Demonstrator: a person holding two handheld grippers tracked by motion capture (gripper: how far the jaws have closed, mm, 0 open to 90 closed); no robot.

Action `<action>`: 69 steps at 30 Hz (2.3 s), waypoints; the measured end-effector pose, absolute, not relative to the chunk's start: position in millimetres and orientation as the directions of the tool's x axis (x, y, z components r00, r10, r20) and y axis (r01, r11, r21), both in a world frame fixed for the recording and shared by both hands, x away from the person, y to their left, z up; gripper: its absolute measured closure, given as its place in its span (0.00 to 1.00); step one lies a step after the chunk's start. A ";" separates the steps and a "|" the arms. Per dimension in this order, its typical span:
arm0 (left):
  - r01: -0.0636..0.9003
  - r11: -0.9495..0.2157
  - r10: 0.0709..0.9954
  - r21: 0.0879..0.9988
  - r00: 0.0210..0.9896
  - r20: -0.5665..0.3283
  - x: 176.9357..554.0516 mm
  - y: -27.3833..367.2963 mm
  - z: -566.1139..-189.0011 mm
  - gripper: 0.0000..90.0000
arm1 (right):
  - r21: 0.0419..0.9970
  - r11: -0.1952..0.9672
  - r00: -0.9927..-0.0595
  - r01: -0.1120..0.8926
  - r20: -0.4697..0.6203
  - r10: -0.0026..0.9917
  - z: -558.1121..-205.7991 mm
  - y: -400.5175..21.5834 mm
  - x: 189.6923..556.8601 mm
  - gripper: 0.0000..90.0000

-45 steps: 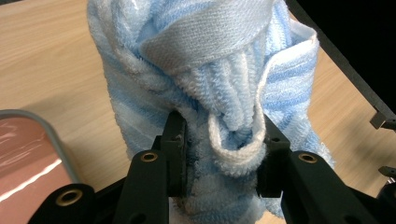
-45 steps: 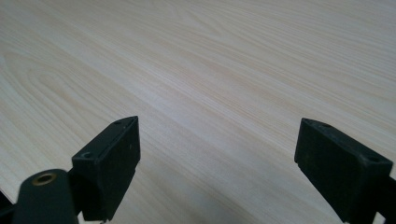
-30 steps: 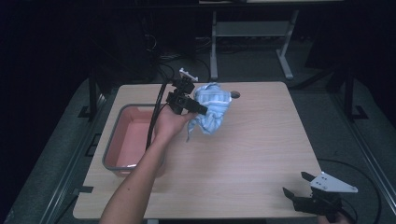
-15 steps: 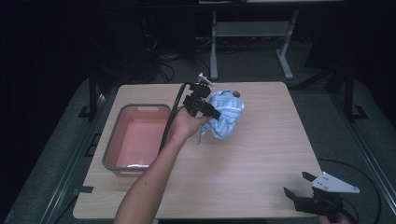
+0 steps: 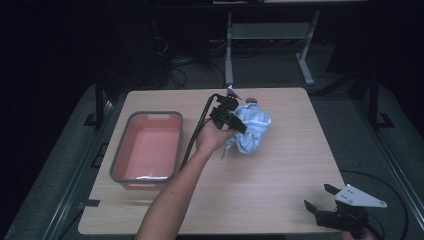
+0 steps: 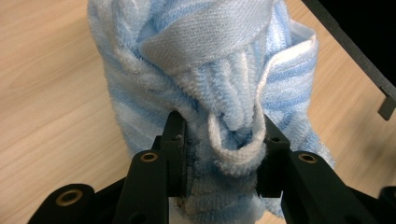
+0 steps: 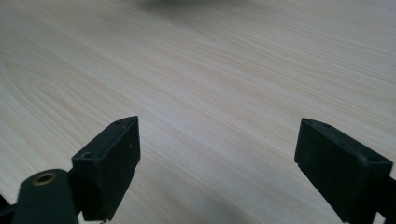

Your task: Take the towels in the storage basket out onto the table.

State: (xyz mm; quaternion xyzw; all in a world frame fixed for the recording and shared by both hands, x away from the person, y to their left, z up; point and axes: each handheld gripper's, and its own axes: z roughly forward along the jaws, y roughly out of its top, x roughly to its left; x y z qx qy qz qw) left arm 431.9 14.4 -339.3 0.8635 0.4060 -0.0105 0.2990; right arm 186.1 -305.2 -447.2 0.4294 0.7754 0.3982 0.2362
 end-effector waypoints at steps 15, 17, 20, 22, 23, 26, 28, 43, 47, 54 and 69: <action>0.717 -0.488 0.695 0.497 0.664 -0.276 437.8 -4.3 -358.6 0.70 | 0.819 0.310 -0.519 0.483 -0.018 0.855 -447.7 -307.3 186.0 0.15; 0.717 -0.491 0.694 0.494 0.665 -0.276 438.0 -6.1 -362.6 0.70 | 0.819 0.310 -0.519 0.482 -0.018 0.855 -447.6 -307.4 185.9 0.15; 0.723 -0.487 0.695 0.489 0.660 -0.284 438.2 -8.3 -369.2 0.70 | 0.819 0.312 -0.519 0.482 -0.019 0.854 -447.6 -307.3 185.8 0.15; 0.728 -0.486 0.697 0.485 0.657 -0.287 438.2 -9.2 -373.6 0.70 | 0.819 0.311 -0.519 0.482 -0.019 0.855 -447.5 -307.3 185.7 0.15; 0.731 -0.481 0.701 0.485 0.652 -0.289 437.9 -10.0 -375.5 0.70 | 0.820 0.310 -0.519 0.481 -0.019 0.855 -447.5 -307.2 185.7 0.15; 0.728 -0.485 0.696 0.484 0.657 -0.289 438.1 -10.2 -380.2 0.70 | 0.820 0.314 -0.521 0.479 -0.023 0.854 -447.7 -306.5 186.2 0.15; 0.730 -0.473 0.701 0.494 0.651 -0.290 437.7 -10.4 -382.7 0.70 | 0.819 0.311 -0.521 0.482 -0.018 0.853 -447.4 -305.7 185.9 0.15; 0.751 -0.433 0.712 0.498 0.624 -0.322 438.0 -11.9 -401.7 0.70 | 0.822 0.324 -0.531 0.469 -0.030 0.847 -446.8 -303.9 186.5 0.15; 0.755 -0.443 0.712 0.484 0.624 -0.321 436.4 -12.2 -408.2 0.69 | 0.820 0.328 -0.536 0.469 -0.031 0.844 -447.0 -303.0 186.1 0.15; 0.755 -0.443 0.710 0.484 0.625 -0.324 431.3 -11.3 -415.9 0.67 | 0.819 0.327 -0.535 0.471 -0.029 0.844 -447.1 -303.0 186.1 0.15; 0.750 -0.453 0.710 0.482 0.630 -0.313 423.9 -8.2 -422.4 0.54 | 0.820 0.331 -0.538 0.467 -0.034 0.842 -447.4 -302.0 186.3 0.15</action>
